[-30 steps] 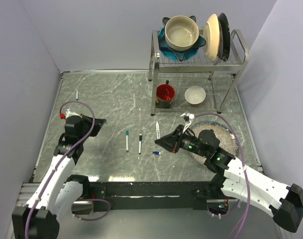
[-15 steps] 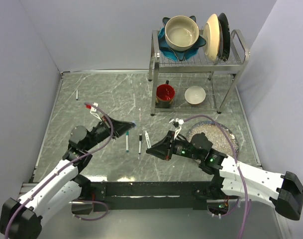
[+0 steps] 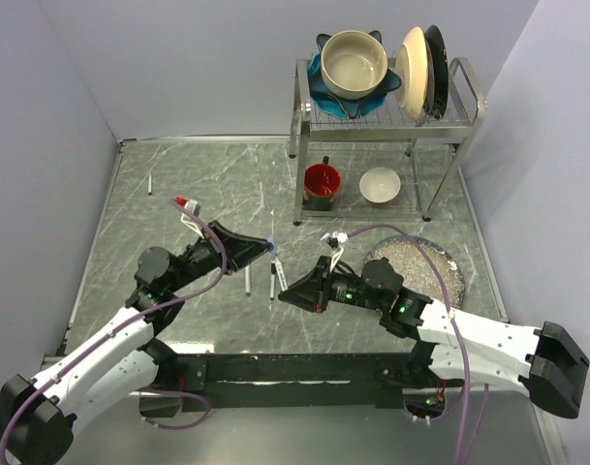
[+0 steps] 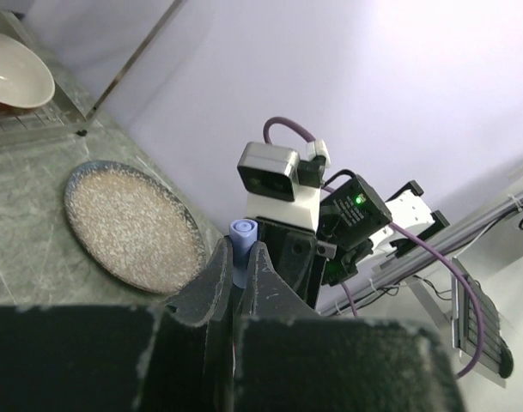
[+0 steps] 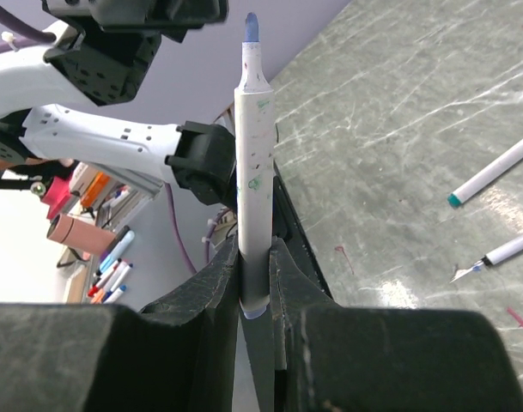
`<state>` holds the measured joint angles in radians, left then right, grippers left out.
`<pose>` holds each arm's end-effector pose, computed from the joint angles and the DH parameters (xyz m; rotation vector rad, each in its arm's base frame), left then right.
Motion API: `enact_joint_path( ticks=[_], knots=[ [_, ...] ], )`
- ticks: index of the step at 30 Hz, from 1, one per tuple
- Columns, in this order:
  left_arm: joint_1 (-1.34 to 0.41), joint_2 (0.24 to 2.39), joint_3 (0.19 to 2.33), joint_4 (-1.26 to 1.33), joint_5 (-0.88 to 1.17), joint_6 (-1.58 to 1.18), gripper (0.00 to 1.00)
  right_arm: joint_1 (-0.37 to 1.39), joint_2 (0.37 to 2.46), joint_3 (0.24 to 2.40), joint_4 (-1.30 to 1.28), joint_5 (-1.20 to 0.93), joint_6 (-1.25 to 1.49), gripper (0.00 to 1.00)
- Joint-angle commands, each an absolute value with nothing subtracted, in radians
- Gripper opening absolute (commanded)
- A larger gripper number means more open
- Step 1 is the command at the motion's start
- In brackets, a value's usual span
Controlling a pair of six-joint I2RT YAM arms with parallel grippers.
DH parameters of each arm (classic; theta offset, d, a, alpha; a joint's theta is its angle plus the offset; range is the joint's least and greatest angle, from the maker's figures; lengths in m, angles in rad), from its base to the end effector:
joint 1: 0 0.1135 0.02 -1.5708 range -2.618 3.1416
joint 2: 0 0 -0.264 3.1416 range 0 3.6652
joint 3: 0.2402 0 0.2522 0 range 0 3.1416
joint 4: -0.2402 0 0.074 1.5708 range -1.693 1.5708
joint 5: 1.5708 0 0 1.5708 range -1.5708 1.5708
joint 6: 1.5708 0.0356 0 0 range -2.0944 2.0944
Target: Insert the pens into the pen caps
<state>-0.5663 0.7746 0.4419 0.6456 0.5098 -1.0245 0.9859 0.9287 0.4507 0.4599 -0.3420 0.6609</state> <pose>0.1446 -0.1125 0.3072 0.1720 1.4908 -1.6445 0.1085 0.1855 0.2636 -0.5908 1.7222 1.5037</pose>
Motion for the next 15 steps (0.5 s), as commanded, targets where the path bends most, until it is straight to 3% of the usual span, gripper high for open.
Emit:
enact_joint_path(
  ticks=[1, 15],
  knots=[
    [-0.571, 0.744, 0.486, 0.667, 0.466, -0.985, 0.01, 1.002, 0.931, 0.497, 0.508, -0.342, 0.661, 0.00],
    [-0.571, 0.753, 0.468, 0.690, 0.477, -0.992, 0.01, 1.006, 0.920, 0.509, 0.528, -0.350, 0.670, 0.00]
  ],
)
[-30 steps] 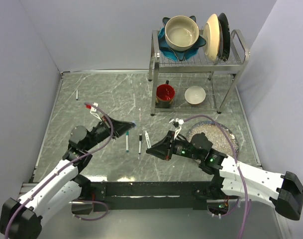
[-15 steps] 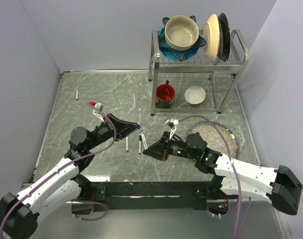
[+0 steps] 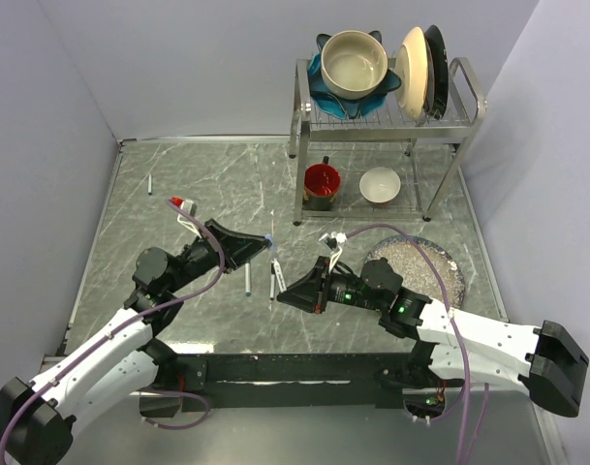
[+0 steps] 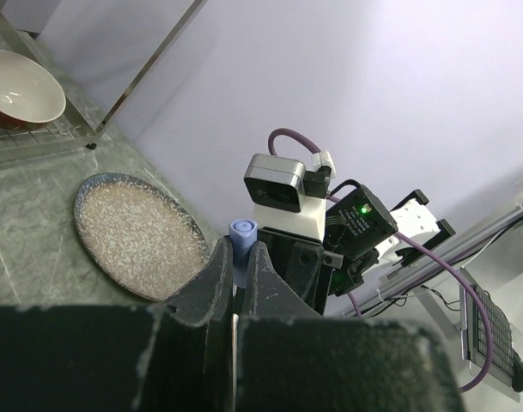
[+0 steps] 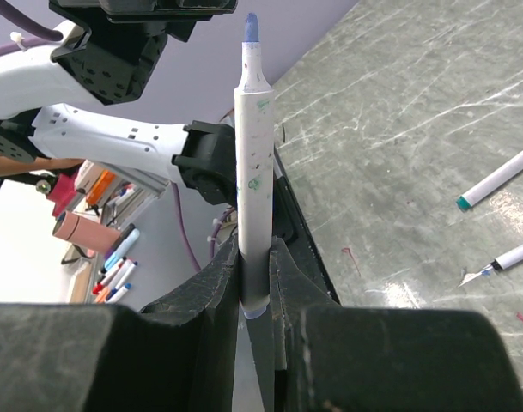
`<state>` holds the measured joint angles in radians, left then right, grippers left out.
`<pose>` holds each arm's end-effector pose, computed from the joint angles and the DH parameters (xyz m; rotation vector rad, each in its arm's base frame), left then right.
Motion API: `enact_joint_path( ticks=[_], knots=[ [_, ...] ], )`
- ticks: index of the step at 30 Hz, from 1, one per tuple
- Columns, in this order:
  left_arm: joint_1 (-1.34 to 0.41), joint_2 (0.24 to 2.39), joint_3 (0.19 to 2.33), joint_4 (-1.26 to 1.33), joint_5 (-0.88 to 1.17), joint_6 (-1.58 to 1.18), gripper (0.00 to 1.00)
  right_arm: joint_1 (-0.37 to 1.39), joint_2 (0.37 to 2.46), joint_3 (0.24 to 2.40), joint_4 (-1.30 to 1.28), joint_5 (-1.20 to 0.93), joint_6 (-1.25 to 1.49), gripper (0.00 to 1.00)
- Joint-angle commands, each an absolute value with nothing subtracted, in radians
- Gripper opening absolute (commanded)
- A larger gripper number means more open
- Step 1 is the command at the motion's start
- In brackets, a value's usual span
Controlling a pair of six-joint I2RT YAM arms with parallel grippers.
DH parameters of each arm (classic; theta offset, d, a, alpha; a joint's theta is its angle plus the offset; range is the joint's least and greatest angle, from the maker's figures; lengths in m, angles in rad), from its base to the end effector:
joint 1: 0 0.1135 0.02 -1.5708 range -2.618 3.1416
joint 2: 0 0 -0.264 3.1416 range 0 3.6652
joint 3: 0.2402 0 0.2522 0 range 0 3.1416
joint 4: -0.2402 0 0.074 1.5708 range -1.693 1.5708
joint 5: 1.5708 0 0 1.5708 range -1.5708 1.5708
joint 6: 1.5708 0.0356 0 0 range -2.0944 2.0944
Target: Insert the pens into the pen caps
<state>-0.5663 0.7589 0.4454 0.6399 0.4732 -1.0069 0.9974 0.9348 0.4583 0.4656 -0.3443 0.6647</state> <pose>0.1433 -0.1103 0.3106 0.1527 1.4626 -1.6132 0.1070 0.1879 0.2657 -0.6003 1.7153 1.5185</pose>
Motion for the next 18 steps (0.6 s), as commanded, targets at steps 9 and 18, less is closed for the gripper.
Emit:
enact_joint_path(
  ticks=[9, 18],
  knots=[
    [-0.572, 0.756, 0.446, 0.709, 0.480, -1.009, 0.01, 1.008, 0.923, 0.512, 0.543, -0.354, 0.676, 0.00],
    [-0.574, 0.761, 0.426, 0.732, 0.488, -1.022, 0.01, 1.009, 0.928, 0.517, 0.548, -0.354, 0.681, 0.00]
  ],
)
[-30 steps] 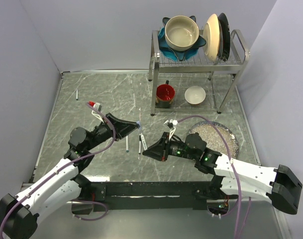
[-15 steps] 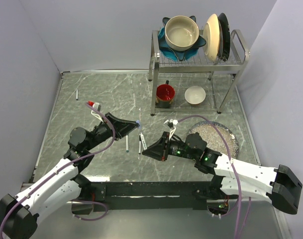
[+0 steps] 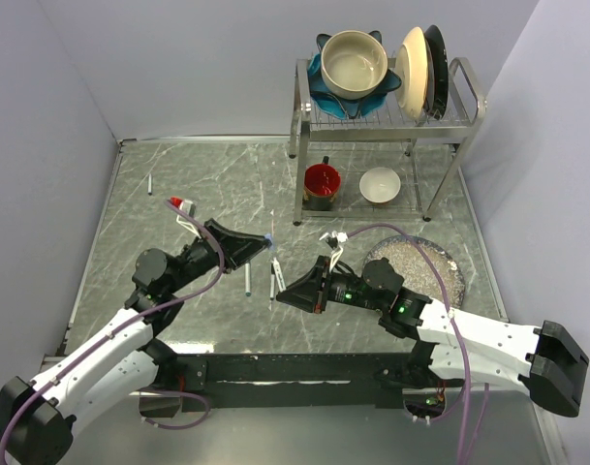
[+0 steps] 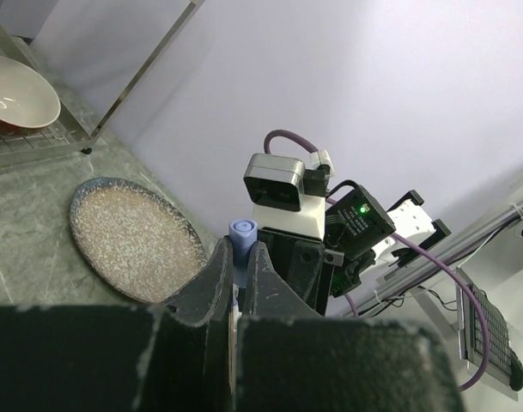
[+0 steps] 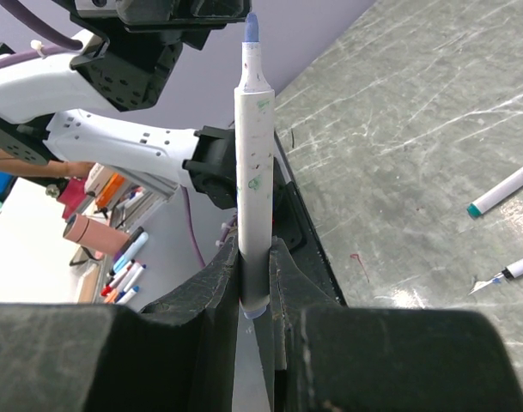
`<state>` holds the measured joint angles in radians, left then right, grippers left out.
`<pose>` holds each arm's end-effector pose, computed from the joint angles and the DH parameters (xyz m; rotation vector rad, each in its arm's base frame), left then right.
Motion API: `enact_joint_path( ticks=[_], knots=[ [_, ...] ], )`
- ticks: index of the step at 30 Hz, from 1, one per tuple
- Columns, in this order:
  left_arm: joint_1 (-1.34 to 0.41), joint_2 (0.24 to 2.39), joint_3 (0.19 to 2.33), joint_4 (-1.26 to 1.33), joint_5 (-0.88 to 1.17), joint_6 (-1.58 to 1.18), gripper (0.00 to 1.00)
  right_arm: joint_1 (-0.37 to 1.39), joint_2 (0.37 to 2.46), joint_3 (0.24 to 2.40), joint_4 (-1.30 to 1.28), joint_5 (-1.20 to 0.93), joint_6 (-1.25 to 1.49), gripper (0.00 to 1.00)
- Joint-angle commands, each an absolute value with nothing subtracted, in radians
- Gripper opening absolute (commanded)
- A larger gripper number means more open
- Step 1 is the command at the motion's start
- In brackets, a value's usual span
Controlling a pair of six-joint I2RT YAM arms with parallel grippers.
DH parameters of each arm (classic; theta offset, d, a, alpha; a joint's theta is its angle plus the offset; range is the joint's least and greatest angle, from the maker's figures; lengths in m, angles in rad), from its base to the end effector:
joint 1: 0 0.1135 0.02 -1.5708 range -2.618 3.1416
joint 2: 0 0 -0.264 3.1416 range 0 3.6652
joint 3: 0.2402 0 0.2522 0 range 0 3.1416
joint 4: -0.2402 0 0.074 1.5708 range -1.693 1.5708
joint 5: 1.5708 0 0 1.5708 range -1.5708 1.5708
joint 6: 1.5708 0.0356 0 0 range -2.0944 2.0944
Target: Insert the pens into the pen caps
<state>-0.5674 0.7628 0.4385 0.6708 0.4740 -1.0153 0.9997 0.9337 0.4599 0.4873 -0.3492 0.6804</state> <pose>0.1429 -0.1104 0.3106 0.1556 1.4435 -1.6240 0.1064 0.1881 0.2688 -0.5933 1.6958 1.5432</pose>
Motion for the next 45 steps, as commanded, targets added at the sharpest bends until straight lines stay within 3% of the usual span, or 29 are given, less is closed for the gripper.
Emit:
enact_joint_path(
  ticks=[1, 20, 36, 37, 41, 45],
  knots=[
    [-0.574, 0.762, 0.425, 0.733, 0.488, -1.023, 0.01, 1.009, 0.931, 0.517, 0.551, -0.354, 0.683, 0.00],
    [-0.584, 0.764, 0.364, 0.810, 0.500, -1.065, 0.01, 1.011, 0.953, 0.535, 0.565, -0.334, 0.689, 0.00],
    [-0.621, 0.779, 0.327, 0.813, 0.526, -1.043, 0.01, 1.011, 0.968, 0.652, 0.471, -0.170, 0.624, 0.00],
    [-0.621, 0.776, 0.328, 0.808, 0.529, -1.042, 0.03, 1.011, 0.963, 0.652, 0.471, -0.187, 0.606, 0.00],
    [-0.621, 0.736, 0.348, 0.773, 0.508, -1.029, 0.50, 1.009, 0.948, 0.637, 0.459, -0.244, 0.575, 0.00],
    [-0.621, 0.710, 0.383, 0.732, 0.497, -1.000, 0.74, 1.011, 0.931, 0.597, 0.479, -0.278, 0.577, 0.00]
  ],
)
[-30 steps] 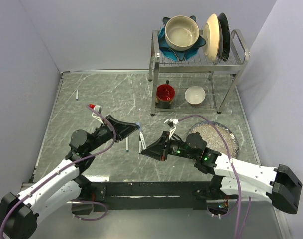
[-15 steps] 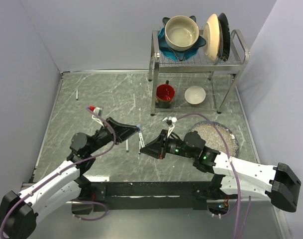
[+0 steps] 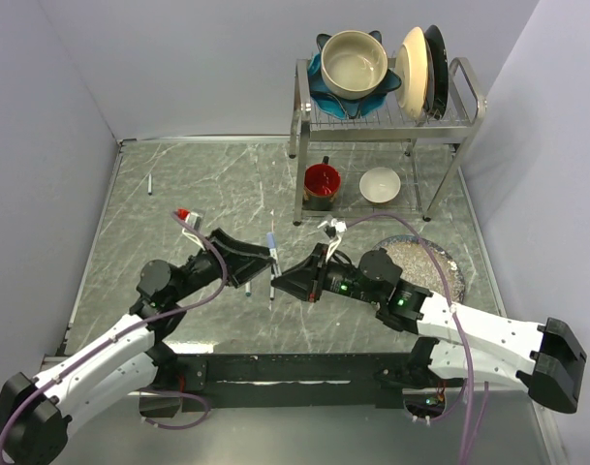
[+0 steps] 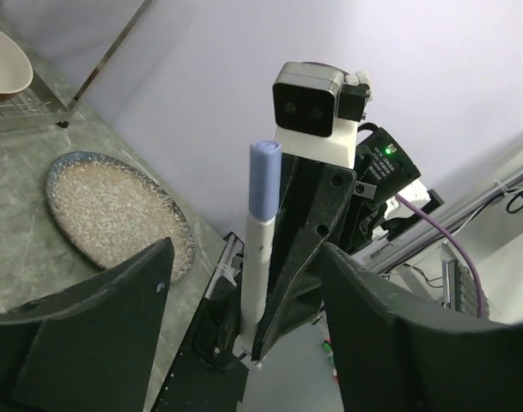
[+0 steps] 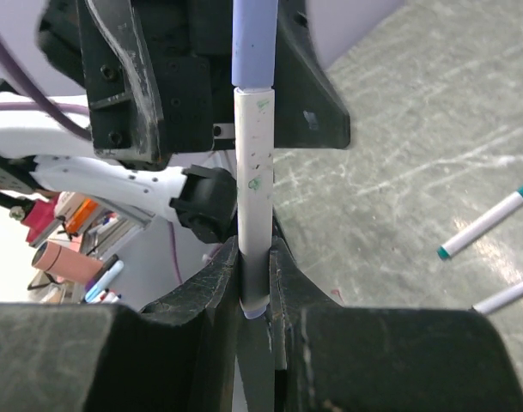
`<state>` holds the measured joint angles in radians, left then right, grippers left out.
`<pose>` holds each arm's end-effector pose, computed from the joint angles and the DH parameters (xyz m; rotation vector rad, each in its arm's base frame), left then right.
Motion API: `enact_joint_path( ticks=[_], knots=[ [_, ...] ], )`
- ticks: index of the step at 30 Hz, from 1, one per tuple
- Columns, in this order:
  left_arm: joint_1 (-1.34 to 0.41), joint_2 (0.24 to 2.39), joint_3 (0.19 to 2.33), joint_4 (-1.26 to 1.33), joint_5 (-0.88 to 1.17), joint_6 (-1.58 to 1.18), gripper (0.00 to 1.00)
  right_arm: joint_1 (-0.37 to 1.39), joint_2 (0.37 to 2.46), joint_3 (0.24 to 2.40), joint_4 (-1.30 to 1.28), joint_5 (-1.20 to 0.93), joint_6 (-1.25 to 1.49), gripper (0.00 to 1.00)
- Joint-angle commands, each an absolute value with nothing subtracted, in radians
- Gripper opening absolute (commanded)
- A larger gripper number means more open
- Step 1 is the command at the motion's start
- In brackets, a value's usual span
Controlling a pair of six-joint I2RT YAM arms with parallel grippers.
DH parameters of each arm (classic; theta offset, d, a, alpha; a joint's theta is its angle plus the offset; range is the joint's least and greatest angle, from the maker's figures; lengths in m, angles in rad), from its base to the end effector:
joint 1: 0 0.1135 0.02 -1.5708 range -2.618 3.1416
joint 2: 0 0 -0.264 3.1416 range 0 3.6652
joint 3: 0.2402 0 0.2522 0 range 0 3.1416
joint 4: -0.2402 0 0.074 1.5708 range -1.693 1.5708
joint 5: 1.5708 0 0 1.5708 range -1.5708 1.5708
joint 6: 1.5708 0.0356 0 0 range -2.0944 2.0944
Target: Insert the pens into the pen caps
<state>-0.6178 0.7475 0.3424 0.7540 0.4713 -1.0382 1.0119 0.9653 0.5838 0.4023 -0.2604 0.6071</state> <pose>0.1329 -0.1143 0.2877 0.1755 1.4540 -1.6821 0.1130 0.1980 0.2973 -0.5765 1.6545 1.4405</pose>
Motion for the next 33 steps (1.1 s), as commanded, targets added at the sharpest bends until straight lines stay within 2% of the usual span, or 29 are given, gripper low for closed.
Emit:
enact_joint_path(
  ticks=[1, 2, 3, 7, 14, 21, 25, 33],
  knots=[
    [-0.621, 0.709, 0.391, 0.724, 0.495, -0.993, 0.78, 1.011, 0.930, 0.592, 0.485, -0.284, 0.578, 0.00],
    [-0.621, 0.710, 0.406, 0.698, 0.494, -0.976, 0.84, 1.011, 0.934, 0.588, 0.485, -0.297, 0.581, 0.00],
    [-0.621, 0.710, 0.416, 0.690, 0.491, -0.968, 0.86, 1.011, 0.936, 0.584, 0.485, -0.308, 0.581, 0.00],
    [-0.621, 0.735, 0.455, 0.681, 0.518, -0.950, 0.89, 1.014, 0.936, 0.577, 0.500, -0.339, 0.591, 0.00],
    [-0.621, 0.833, 0.578, 0.612, 0.551, -0.936, 0.82, 1.019, 0.916, 0.586, 0.476, -0.367, 0.581, 0.00],
    [-0.621, 0.848, 0.618, 0.611, 0.542, -0.931, 0.78, 1.023, 0.885, 0.577, 0.451, -0.368, 0.575, 0.00],
    [-0.621, 0.844, 0.629, 0.601, 0.531, -0.928, 0.73, 1.023, 0.873, 0.574, 0.439, -0.373, 0.572, 0.00],
    [-0.621, 0.853, 0.629, 0.621, 0.545, -0.951, 0.75, 1.023, 0.871, 0.577, 0.431, -0.383, 0.574, 0.00]
  ],
)
